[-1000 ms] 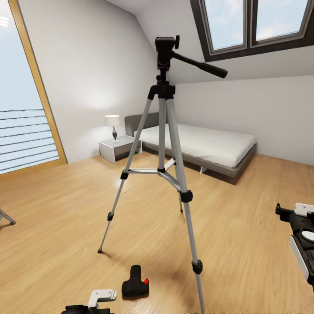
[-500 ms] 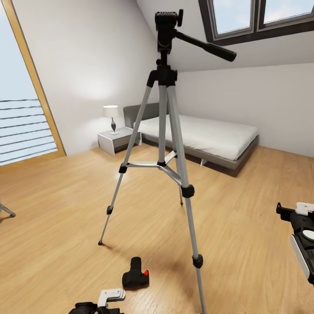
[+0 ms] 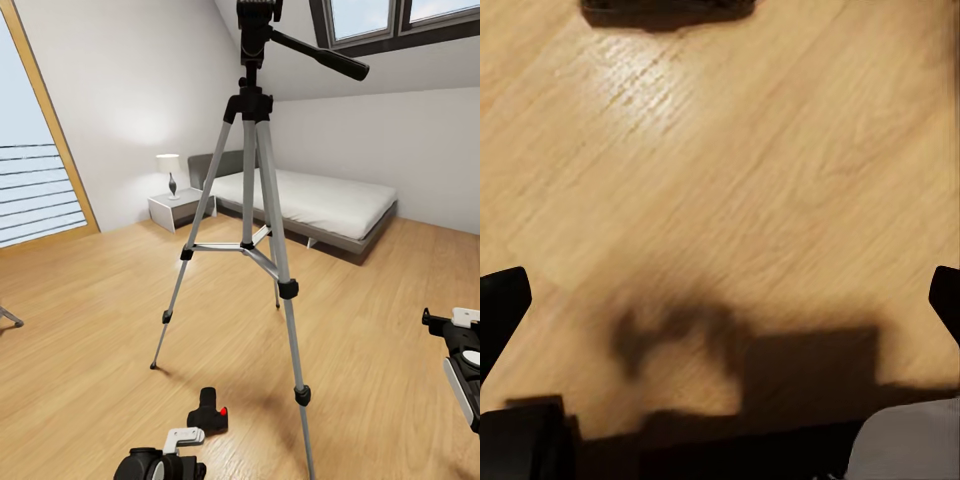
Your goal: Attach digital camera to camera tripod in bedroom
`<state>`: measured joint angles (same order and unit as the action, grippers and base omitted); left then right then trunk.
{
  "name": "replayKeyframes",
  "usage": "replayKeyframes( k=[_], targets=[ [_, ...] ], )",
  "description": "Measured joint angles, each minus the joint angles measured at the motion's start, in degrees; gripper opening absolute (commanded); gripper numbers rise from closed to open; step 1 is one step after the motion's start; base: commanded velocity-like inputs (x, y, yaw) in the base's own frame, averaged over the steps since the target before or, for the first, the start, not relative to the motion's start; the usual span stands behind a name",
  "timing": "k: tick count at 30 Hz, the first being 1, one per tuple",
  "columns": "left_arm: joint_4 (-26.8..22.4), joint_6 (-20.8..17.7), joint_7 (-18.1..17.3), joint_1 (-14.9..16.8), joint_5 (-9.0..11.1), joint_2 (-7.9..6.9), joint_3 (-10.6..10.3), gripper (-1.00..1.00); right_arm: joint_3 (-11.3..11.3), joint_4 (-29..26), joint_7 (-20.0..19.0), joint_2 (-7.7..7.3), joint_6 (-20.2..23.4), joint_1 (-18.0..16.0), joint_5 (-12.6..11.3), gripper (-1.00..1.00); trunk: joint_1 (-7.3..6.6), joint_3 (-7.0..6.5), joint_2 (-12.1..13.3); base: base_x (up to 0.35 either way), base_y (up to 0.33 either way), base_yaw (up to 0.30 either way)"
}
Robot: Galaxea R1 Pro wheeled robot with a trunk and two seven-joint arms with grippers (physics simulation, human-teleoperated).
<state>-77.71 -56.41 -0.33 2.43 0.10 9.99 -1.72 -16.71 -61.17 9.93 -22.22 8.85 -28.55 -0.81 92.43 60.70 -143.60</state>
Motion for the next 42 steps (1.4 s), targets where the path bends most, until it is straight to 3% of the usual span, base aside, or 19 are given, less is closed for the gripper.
replayKeyframes(
  k=[9, 15, 22, 26, 36, 42],
  targets=[
    [0.20, 0.25, -0.29, 0.62, 0.03, 0.00, -1.87, 1.00, 0.03, -0.02, 0.04, 0.00, 0.04, 0.00, 0.01, 1.00, 0.00, 0.00, 0.00, 0.000, 0.000, 0.000],
    [2.05, 0.17, -0.44, 3.23, 0.03, 0.00, -3.24, 1.00, 0.11, -0.03, 0.04, 0.02, 0.04, 0.00, -0.01, 1.00, 0.00, 0.00, 0.00, 0.000, 0.000, 0.000],
    [12.19, 0.19, -0.63, 12.03, 0.02, 0.00, -4.82, 1.00, 0.28, -0.04, 0.05, 0.07, 0.00, 0.00, -0.06, 1.00, 0.00, 0.00, 0.00, 0.000, 0.000, 0.000],
    [19.37, 0.24, -0.73, 19.20, 0.01, 0.01, -5.36, 1.00, 0.50, -0.04, 0.00, 0.08, 0.03, 0.00, -0.07, 1.00, 0.00, -0.01, 0.00, 0.000, 0.000, 0.000],
    [25.45, 0.05, -0.91, 28.56, 0.03, 0.01, -6.34, 1.00, 3.73, -0.02, 0.10, 0.15, 0.02, 0.00, -0.07, 1.00, 0.00, 0.00, 0.00, 0.000, 0.000, 0.000],
    [30.72, -0.20, -1.03, 35.87, 0.02, 0.01, -9.95, 1.00, 5.40, -0.01, 0.13, 0.18, -0.01, 0.00, -0.07, 1.00, 0.00, 0.00, 0.00, 0.000, 0.000, 0.000]
  ],
)
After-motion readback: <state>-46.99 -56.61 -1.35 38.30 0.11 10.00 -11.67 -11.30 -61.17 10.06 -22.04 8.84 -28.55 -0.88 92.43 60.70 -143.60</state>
